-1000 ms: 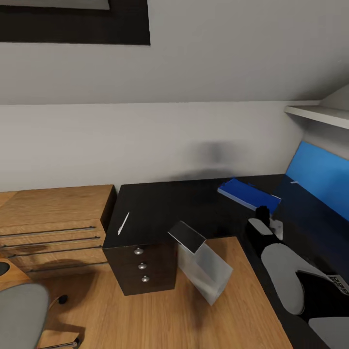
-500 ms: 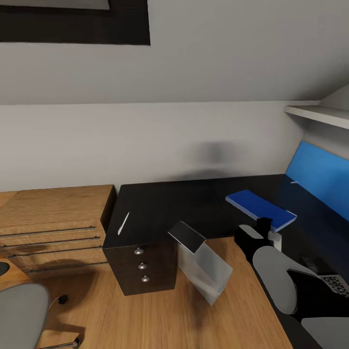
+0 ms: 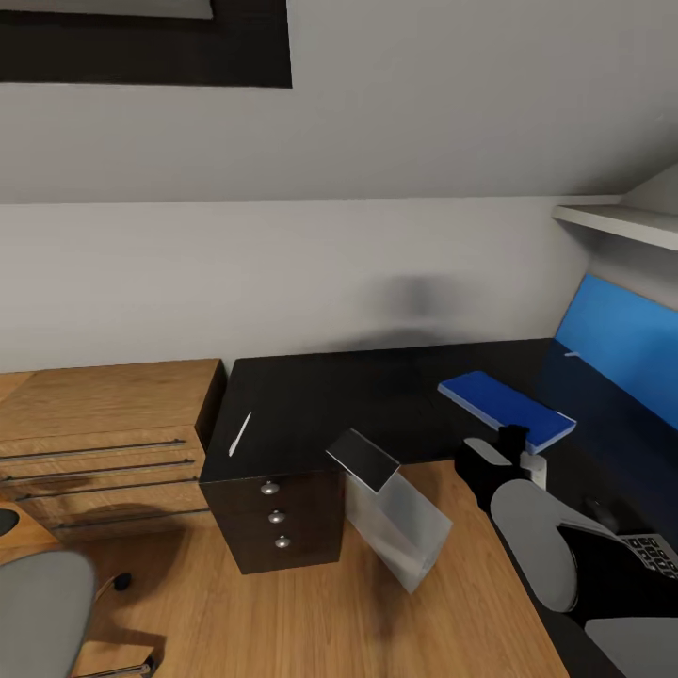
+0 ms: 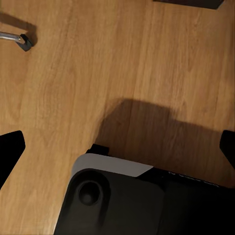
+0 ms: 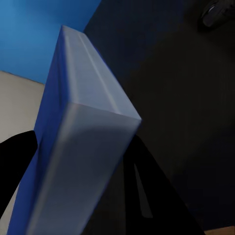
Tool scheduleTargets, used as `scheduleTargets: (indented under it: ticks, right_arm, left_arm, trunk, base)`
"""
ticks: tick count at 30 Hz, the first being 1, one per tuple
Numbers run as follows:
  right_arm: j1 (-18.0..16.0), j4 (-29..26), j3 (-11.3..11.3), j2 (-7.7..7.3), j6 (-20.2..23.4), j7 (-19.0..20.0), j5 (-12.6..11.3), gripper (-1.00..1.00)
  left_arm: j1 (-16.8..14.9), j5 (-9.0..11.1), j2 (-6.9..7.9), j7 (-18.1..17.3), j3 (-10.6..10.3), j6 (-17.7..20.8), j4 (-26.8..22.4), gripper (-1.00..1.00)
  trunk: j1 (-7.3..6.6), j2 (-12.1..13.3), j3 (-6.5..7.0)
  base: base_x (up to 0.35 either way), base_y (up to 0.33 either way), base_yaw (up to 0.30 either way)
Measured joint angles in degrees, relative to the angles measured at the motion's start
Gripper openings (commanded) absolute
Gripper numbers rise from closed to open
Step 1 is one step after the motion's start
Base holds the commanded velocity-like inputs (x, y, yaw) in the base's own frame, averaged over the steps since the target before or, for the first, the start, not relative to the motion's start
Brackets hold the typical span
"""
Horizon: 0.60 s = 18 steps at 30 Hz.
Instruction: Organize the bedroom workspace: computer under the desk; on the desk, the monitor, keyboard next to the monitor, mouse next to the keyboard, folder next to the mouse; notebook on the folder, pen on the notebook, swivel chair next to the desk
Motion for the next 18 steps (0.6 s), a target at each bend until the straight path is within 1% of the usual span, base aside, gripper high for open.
scheduleTargets:
  ticks: [18]
  right_arm:
    - [0.5,0.1,-0.1,-0.08,0.0,0.0,0.1,-1.0]
  left_arm:
    - [0.0,0.0,0.02,0.1,0.1,-1.6,-0.2,1.0]
  trunk:
    - [0.0,0.0,0.0]
  base:
    - [0.0,0.0,-0.004]
